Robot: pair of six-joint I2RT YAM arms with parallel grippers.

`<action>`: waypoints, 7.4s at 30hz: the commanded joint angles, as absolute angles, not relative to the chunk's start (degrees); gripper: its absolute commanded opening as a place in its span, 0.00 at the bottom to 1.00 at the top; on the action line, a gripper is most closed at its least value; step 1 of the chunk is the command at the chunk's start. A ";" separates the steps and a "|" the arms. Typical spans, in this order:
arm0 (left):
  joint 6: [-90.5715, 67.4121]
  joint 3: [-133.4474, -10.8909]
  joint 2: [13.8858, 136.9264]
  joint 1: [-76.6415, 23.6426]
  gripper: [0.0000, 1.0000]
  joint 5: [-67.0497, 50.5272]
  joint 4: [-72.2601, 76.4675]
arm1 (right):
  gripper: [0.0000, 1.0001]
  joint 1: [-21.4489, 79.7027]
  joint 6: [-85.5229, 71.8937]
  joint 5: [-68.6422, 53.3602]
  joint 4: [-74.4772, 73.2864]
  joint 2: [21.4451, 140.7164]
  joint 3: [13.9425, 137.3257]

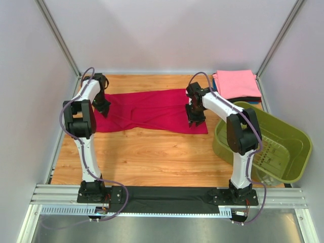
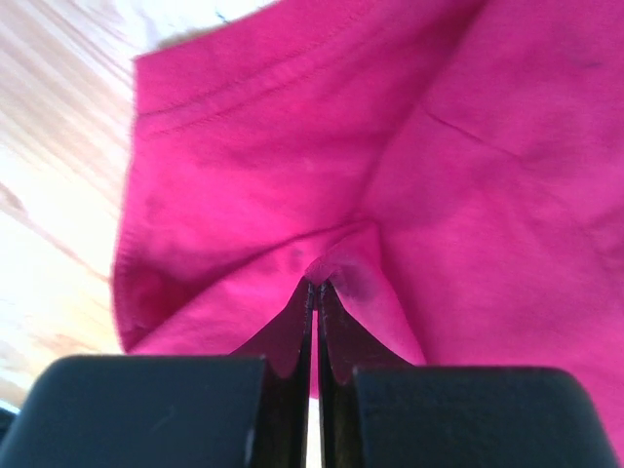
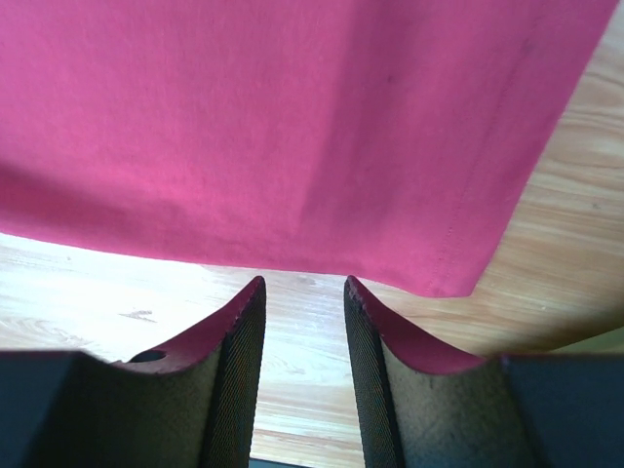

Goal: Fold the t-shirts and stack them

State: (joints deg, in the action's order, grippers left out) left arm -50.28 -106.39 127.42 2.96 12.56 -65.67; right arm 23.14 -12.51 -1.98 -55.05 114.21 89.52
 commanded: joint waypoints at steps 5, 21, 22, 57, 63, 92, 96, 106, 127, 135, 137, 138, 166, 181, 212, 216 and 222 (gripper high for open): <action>-43.69 -108.63 129.29 4.65 0.00 20.74 -69.26 | 0.40 25.48 -10.20 -3.52 -52.21 113.47 88.95; -34.81 -123.57 137.54 7.38 0.00 27.77 -72.60 | 0.40 30.32 -5.11 -4.66 -49.40 109.44 85.97; -34.28 -124.27 137.72 7.47 0.00 27.60 -72.51 | 0.40 30.67 -4.49 -4.40 -48.09 109.08 84.56; -32.43 -120.32 136.23 7.30 0.00 21.27 -67.85 | 0.34 31.55 4.13 0.88 -43.60 102.75 71.73; -31.38 -119.88 135.79 7.29 0.00 20.57 -67.32 | 0.33 31.99 4.75 2.55 -43.85 105.11 72.59; -32.34 -117.86 131.14 6.06 0.00 19.25 -67.41 | 0.00 35.51 0.36 18.28 -51.67 110.04 77.69; -32.87 -116.72 128.94 6.06 0.00 19.42 -67.50 | 0.00 35.42 -1.30 19.86 -53.17 111.62 80.06; -34.02 -120.58 128.58 6.06 0.00 20.91 -68.99 | 0.00 33.49 -3.60 27.85 -58.97 117.24 91.13; -37.62 -124.63 130.16 7.82 0.00 20.92 -67.41 | 0.00 30.15 -4.39 31.02 -61.26 127.26 107.14; -36.48 -124.45 130.87 8.17 0.00 21.62 -66.18 | 0.00 30.23 -4.22 33.04 -61.96 128.41 108.63; -36.13 -124.54 130.87 8.26 0.00 21.62 -65.48 | 0.00 30.23 -4.04 33.13 -61.53 128.06 108.11; -36.04 -124.54 130.87 8.17 0.00 21.62 -65.22 | 0.00 30.15 -3.87 33.05 -61.18 127.88 107.67; -37.44 -127.79 135.88 8.79 0.00 19.51 -62.31 | 0.00 29.62 -2.73 32.87 -58.97 130.52 108.72; -39.55 -128.32 134.38 8.88 0.00 17.58 -62.05 | 0.00 28.83 -3.43 34.28 -60.55 132.71 113.99; -40.42 -130.43 134.65 10.81 0.00 17.58 -59.68 | 0.00 27.51 -4.66 35.59 -60.21 134.12 115.93; -40.43 -129.91 136.05 10.72 0.00 15.47 -58.36 | 0.00 27.51 -4.57 35.68 -59.77 134.65 116.19; -39.73 -130.16 138.77 10.72 0.00 13.18 -57.83 | 0.00 26.99 -5.09 35.95 -60.03 136.93 119.53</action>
State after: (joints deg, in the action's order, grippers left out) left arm -39.75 -128.09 137.14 10.00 14.04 -59.70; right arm 27.90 -4.27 33.56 -60.45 135.68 116.14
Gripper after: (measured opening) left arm 0.007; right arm 0.006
